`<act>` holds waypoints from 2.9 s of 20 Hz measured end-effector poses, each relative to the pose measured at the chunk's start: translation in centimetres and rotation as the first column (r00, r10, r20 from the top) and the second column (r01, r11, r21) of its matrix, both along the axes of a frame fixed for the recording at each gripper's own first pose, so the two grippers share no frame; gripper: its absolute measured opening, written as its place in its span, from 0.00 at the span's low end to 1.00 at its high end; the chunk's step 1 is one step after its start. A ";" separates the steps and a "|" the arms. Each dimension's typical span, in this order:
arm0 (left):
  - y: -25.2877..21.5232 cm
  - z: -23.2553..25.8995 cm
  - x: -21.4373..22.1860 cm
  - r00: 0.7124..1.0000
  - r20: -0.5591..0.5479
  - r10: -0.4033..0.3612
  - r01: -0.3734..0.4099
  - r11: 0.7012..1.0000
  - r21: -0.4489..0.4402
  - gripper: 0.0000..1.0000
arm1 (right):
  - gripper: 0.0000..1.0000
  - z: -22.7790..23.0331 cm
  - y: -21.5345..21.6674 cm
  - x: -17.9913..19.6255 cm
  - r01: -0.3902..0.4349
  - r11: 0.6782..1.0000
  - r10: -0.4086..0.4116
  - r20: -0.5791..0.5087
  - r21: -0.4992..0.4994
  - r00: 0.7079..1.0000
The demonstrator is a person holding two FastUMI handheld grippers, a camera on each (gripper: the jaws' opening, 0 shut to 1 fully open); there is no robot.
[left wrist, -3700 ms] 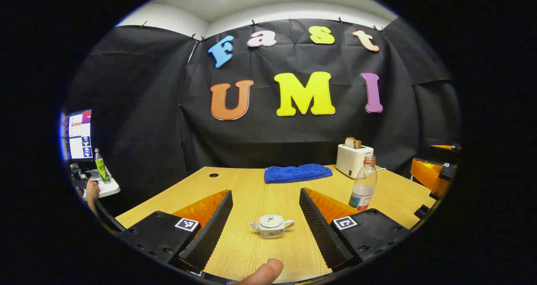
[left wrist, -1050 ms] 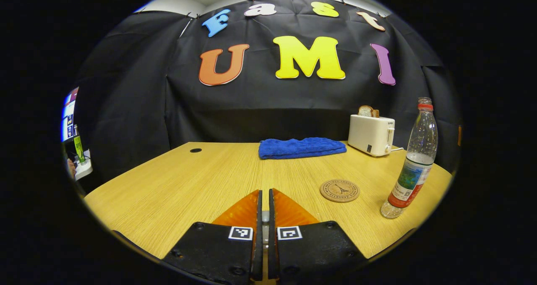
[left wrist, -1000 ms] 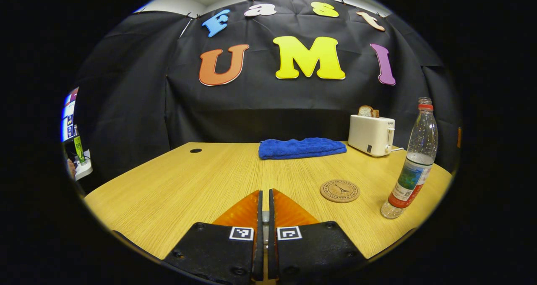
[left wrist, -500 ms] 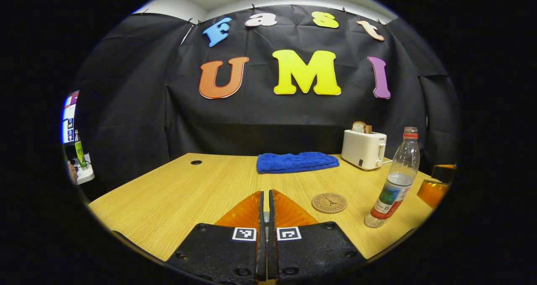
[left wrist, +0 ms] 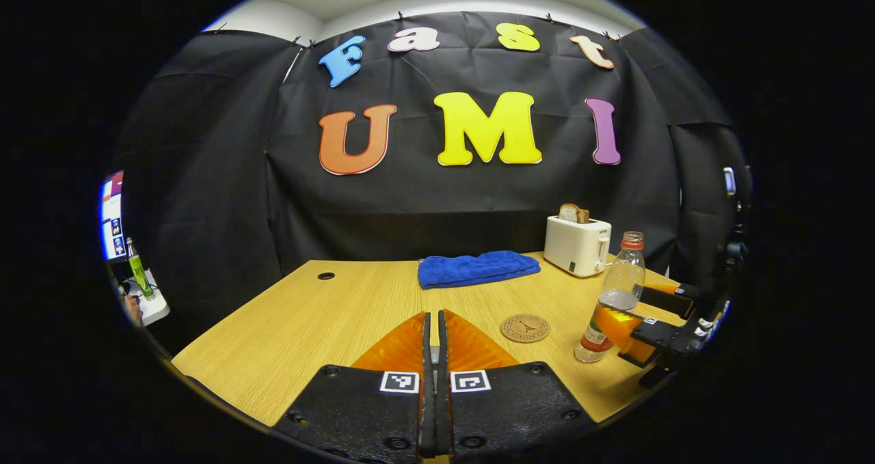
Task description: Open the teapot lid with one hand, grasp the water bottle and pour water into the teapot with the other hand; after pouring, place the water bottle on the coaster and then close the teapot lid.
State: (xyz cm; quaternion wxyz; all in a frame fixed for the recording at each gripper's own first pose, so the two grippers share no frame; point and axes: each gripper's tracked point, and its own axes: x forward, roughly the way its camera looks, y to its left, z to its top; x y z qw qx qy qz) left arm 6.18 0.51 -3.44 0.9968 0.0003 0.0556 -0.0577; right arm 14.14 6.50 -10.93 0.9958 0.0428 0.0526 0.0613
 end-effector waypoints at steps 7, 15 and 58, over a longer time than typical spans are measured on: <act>2.2 0.6 -0.8 1.000 -0.012 0.011 -0.011 1.000 -0.013 0.03 | 0.77 -0.7 0.3 1.2 0.048 0.999 -0.048 -0.049 -0.016 0.998; 5.1 1.9 -1.6 1.000 0.022 0.004 -0.004 1.000 -0.005 0.03 | 0.75 1.3 0.2 0.5 0.074 0.969 -0.089 -0.053 -0.237 0.995; 12.3 1.0 -1.2 0.997 -0.004 0.075 -0.074 0.997 0.029 0.03 | 0.77 3.1 11.5 2.1 0.288 -0.277 0.175 0.247 -0.917 0.953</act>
